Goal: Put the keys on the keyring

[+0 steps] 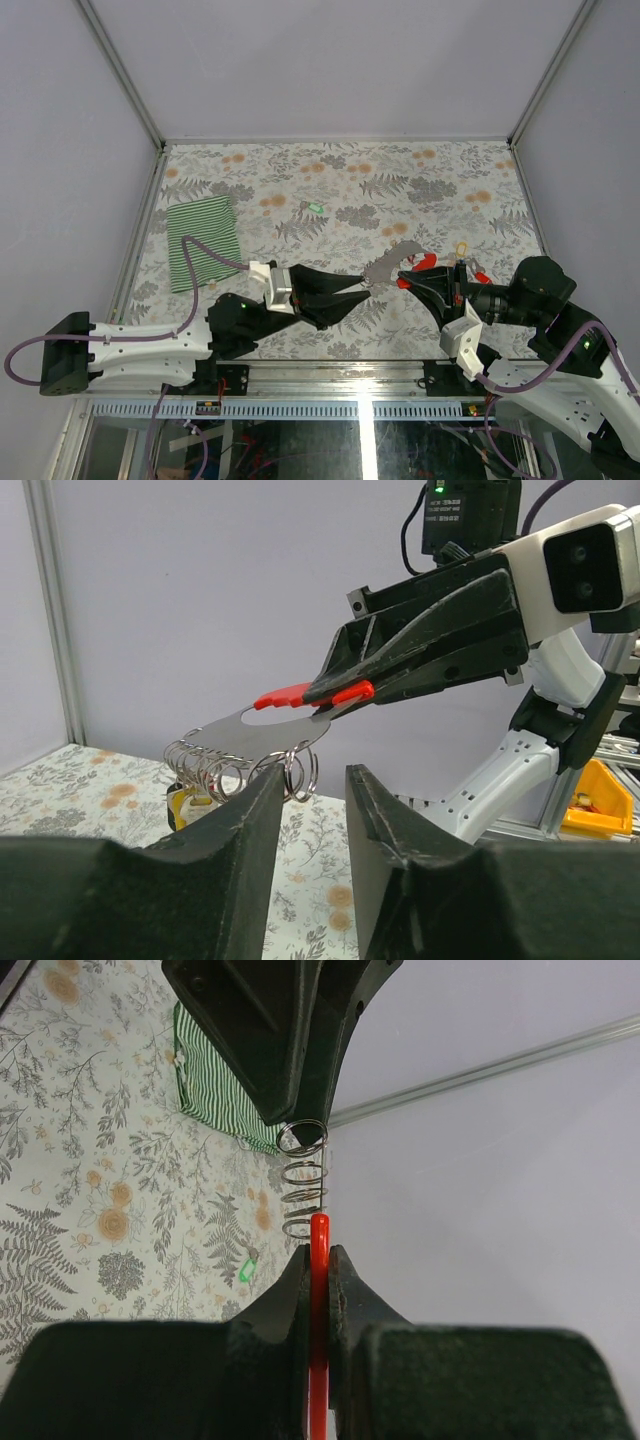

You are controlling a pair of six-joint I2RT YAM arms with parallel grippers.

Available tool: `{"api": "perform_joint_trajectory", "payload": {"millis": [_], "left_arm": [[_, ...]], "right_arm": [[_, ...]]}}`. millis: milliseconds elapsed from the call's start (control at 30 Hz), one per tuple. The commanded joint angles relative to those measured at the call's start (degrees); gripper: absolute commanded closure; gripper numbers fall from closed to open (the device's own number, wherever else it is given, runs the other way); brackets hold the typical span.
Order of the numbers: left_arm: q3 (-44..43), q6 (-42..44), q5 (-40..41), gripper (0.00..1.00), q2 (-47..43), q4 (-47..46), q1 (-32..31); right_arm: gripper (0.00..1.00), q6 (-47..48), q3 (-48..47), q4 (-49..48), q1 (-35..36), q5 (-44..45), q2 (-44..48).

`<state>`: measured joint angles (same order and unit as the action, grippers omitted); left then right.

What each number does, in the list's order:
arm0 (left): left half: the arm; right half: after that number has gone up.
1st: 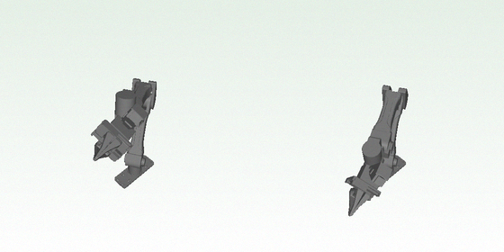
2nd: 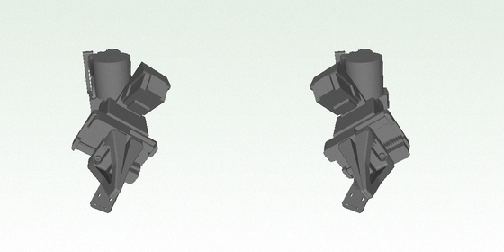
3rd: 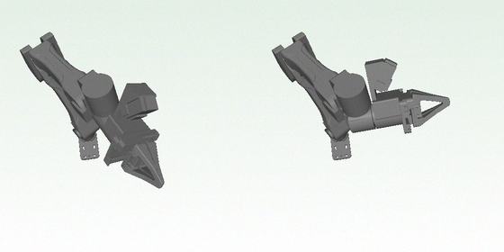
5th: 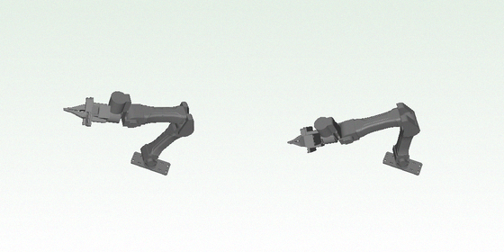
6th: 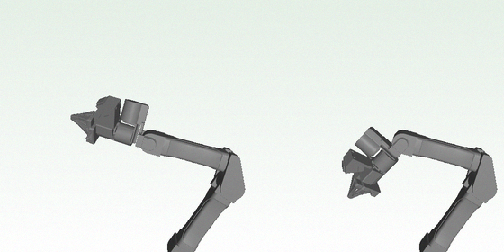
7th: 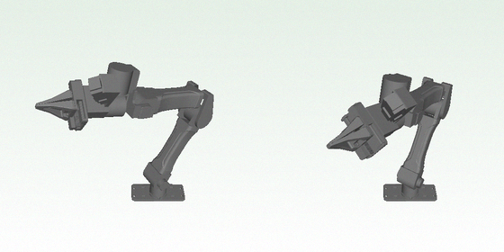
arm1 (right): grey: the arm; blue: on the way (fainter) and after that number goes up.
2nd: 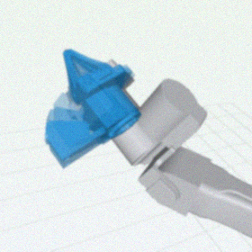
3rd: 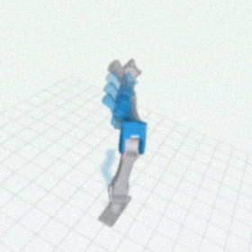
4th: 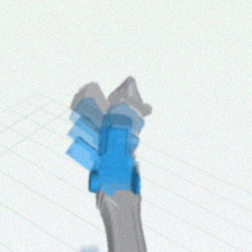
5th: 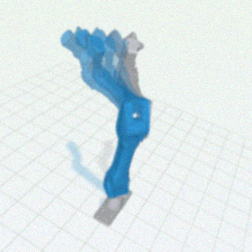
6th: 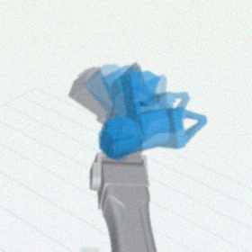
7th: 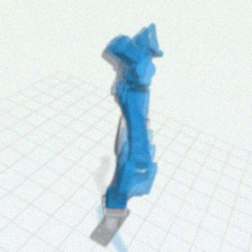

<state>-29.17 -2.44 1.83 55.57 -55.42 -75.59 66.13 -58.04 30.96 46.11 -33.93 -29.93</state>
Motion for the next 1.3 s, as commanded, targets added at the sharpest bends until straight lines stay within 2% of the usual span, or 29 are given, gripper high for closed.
{"api": "perform_joint_trajectory", "payload": {"millis": [0,333,467,633,833,933,1033,1267], "left_arm": [[-2.2,-0.6,3.3,0.7,0.2,-4.0,0.1],[-2.6,-1.6,6.6,0.99,-0.5,-1.9,0.2],[-4.2,-2.6,8.5,1.0,-1.5,3.4,0.1],[-9.8,-5.0,12.2,1.0,-3.4,17.4,0.1],[-17.3,-6.2,16.2,1.0,-4.9,37.8,0.2],[-21.1,-6.1,18.9,1.0,-4.7,46.0,0.1],[-24.5,-5.0,19.1,1.0,-3.7,52.5,0.2],[-28.5,0.7,17.2,1.0,-2.1,61.6,0.3]], "right_arm": [[1.0,-0.3,-0.2,-3.5,0.3,-1.4,0.5],[1.0,-0.3,0.2,-3.8,0.3,-0.7,0.7],[1.0,-0.4,0.4,-3.8,0.3,0.1,0.7],[0.95,-2.5,1.1,-4.0,0.3,1.4,0.8],[0.81,-8.3,4.9,-6.9,0.3,1.4,2.9],[0.73,-15.4,6.4,-8.2,0.3,0.6,3.9],[0.62,-22.5,8.0,-10.4,0.3,-0.2,4.9],[0.5,-44.5,11.1,-16.7,0.3,3.6,7.2]]}}
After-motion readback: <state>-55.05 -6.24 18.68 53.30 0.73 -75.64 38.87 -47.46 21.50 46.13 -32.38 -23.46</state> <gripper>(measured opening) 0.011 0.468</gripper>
